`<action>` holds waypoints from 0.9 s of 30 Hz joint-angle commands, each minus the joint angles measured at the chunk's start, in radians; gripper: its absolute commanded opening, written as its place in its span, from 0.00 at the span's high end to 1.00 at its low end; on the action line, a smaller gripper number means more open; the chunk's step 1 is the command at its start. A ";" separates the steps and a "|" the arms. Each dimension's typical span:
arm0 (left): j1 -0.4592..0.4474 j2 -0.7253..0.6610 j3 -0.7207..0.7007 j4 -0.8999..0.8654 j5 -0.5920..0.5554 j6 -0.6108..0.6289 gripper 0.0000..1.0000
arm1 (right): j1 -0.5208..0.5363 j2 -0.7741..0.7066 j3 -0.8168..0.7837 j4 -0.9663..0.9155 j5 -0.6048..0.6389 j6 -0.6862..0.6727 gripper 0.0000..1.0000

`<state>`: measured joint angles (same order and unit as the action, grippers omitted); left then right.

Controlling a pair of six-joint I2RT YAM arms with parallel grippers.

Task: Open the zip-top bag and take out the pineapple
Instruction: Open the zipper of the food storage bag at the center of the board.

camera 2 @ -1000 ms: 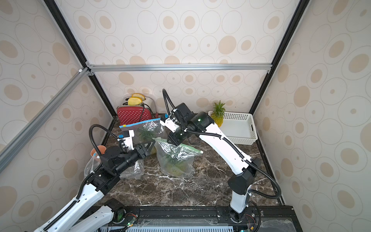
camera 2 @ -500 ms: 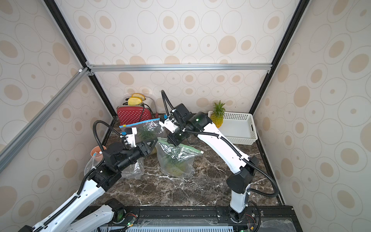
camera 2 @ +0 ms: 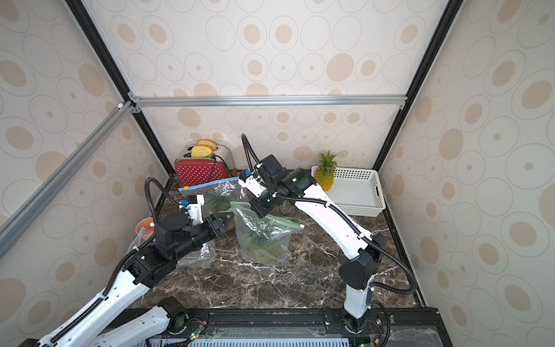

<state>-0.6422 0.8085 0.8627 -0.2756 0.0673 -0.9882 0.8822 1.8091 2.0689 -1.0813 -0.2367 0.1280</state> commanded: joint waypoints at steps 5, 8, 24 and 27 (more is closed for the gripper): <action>-0.131 0.084 0.148 -0.057 -0.110 -0.022 0.46 | 0.079 -0.007 0.034 -0.037 0.211 0.045 1.00; -0.159 0.145 0.184 -0.032 -0.108 -0.017 0.45 | 0.107 -0.008 0.069 -0.062 0.332 0.064 1.00; -0.166 0.294 0.274 0.015 -0.067 -0.015 0.85 | 0.135 -0.019 0.134 -0.177 0.537 0.102 1.00; -0.166 0.281 0.277 -0.009 -0.075 -0.003 1.00 | 0.120 -0.019 0.140 -0.193 0.557 0.100 1.00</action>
<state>-0.8009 1.1046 1.0985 -0.2787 0.0017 -1.0016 1.0084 1.8118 2.2028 -1.2682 0.2649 0.2131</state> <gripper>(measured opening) 0.052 0.049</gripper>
